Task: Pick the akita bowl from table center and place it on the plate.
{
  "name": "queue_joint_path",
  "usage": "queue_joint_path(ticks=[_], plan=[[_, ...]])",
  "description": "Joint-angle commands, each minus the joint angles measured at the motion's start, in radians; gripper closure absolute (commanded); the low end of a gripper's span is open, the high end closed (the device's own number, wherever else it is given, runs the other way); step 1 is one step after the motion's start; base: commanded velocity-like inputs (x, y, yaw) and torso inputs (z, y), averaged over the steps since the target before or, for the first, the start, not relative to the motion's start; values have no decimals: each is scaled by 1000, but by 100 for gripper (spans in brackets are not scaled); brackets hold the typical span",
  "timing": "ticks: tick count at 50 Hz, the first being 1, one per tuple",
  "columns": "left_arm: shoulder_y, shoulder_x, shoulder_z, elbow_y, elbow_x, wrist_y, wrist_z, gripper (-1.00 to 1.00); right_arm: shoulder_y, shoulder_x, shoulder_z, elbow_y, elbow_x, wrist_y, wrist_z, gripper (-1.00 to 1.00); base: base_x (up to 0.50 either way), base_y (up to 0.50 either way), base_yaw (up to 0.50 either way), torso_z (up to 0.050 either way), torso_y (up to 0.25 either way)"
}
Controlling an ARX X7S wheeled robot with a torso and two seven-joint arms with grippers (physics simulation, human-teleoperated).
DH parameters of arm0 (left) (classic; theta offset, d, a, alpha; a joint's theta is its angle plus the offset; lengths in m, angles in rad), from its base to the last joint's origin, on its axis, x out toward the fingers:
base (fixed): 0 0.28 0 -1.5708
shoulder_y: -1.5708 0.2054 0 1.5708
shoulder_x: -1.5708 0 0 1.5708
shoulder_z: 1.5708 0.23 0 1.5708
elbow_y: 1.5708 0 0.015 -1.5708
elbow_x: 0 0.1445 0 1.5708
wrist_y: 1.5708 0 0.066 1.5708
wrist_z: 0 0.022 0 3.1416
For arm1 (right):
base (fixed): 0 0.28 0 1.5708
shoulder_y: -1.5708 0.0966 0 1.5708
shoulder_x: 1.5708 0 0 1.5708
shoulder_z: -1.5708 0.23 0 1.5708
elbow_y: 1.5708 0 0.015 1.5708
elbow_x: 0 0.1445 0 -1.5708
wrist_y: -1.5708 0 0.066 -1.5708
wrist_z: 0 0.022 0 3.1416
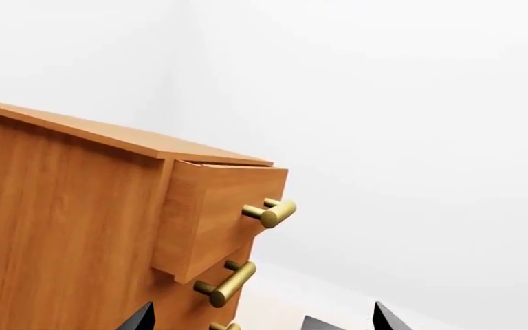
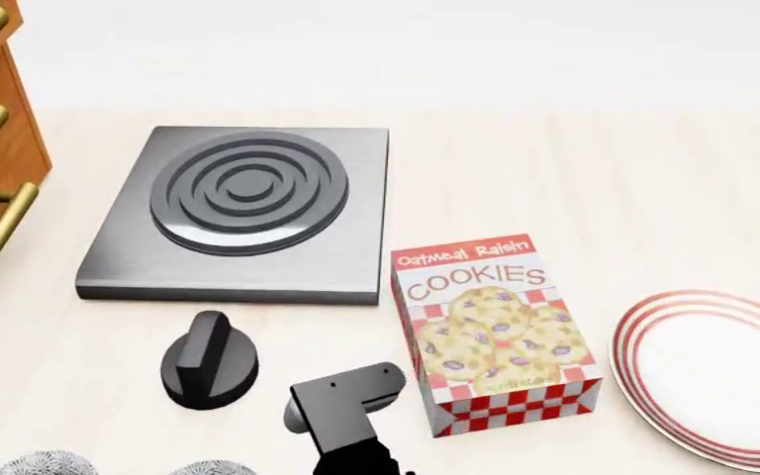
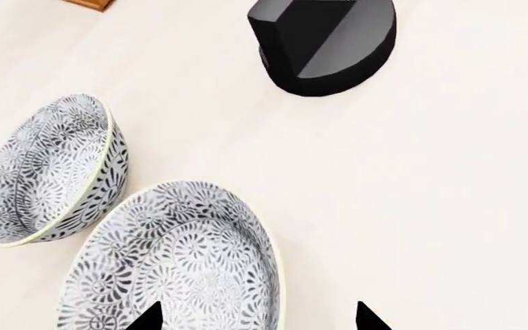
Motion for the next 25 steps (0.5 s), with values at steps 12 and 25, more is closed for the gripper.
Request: queue_joint_path(ticks=[12, 25], plan=[[11, -10, 0, 12, -15, 3, -11, -100, -4, 1, -30, 32, 2, -32, -15, -100, 0, 0, 0, 0, 0], [11, -17, 0, 17, -24, 0, -19, -100, -4, 7, -29, 41, 8, -43, -13, -100, 0, 0, 0, 0, 0]])
